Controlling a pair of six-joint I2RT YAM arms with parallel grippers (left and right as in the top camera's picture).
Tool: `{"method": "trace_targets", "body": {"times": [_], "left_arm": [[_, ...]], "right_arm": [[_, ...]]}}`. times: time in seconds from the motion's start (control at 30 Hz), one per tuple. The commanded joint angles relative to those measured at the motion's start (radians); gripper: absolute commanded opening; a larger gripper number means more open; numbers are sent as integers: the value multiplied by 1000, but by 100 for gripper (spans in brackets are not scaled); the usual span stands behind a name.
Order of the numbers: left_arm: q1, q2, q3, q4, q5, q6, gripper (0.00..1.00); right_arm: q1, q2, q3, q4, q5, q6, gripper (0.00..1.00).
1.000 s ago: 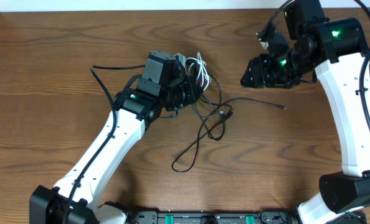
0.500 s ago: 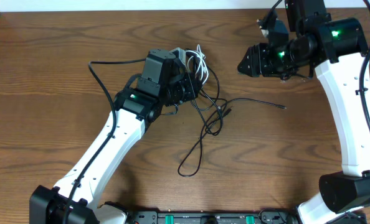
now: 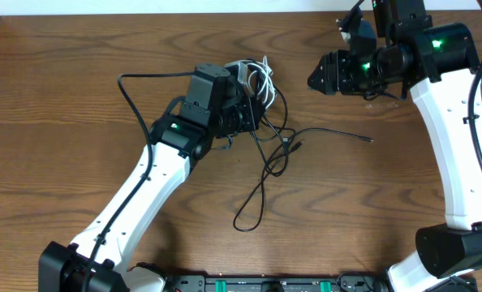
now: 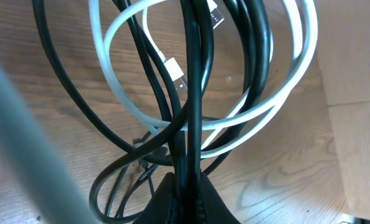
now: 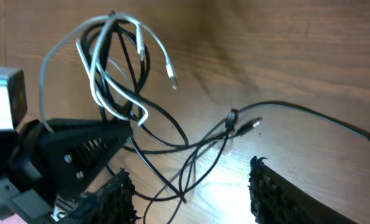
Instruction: Untangle cables
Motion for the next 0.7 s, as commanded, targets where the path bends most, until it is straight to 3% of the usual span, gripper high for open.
{"method": "trace_targets", "body": {"times": [0.0,0.47,0.67], "left_arm": [[-5,-12,4,7,-9,60,8],[-5,-12,4,57,-32,52,8],[-5,-12,4,85,-32,24,8]], "right_arm": [[6,2,-5,13,1,11,60],[95,6,-5,124,7,82,61],[133,40,-5,165,31,141,56]]}}
